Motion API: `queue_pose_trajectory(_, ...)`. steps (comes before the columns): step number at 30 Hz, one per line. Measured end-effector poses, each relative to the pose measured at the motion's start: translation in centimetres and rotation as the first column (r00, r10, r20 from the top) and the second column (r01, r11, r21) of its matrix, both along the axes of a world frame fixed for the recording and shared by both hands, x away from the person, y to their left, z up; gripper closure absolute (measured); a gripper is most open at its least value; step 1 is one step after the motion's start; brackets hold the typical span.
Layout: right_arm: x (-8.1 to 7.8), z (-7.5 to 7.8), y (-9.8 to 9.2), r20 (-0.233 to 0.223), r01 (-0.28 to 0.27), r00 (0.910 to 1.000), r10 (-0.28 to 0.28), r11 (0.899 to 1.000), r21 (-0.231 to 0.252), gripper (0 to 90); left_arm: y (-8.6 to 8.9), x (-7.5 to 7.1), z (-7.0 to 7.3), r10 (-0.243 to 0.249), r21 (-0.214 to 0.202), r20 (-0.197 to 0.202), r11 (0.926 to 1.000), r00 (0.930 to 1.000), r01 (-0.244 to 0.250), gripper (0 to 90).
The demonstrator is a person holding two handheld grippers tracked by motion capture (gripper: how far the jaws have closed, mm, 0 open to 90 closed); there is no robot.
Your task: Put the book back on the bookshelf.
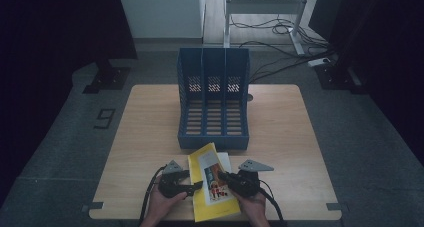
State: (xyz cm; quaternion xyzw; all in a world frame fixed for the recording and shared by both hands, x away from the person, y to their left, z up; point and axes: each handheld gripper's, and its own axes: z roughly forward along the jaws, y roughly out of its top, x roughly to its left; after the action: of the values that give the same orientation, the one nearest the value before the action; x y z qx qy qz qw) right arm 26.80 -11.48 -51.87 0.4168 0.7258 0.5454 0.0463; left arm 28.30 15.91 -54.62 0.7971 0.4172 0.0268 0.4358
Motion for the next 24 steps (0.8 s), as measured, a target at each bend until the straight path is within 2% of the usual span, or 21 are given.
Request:
queue_pose_trajectory(8, -0.5, 0.6, 0.0, 0.056, 0.002, 0.9984, -0.003, 1.0, 0.016, 87.2, 0.3, 0.2, -0.1, -0.002, -0.045, -0.027, 0.999, 0.9996, 0.001, 21.3)
queue_pose_trajectory(11, -0.6, 0.8, 0.0, 0.079, -0.008, 0.9969, 0.006, 1.0, 0.015, 87.2, 0.5, 0.3, -0.3, -0.001, -0.084, -0.06, 0.9964, 0.9982, -0.004, 20.8)
queue_pose_trajectory(24, -1.2, 1.8, -0.1, 0.126, -0.017, 0.9919, 0.015, 1.0, 0.013, 87.2, 0.9, 0.5, -0.2, 0.006, -0.137, -0.077, 0.9905, 0.997, -0.016, 20.2)
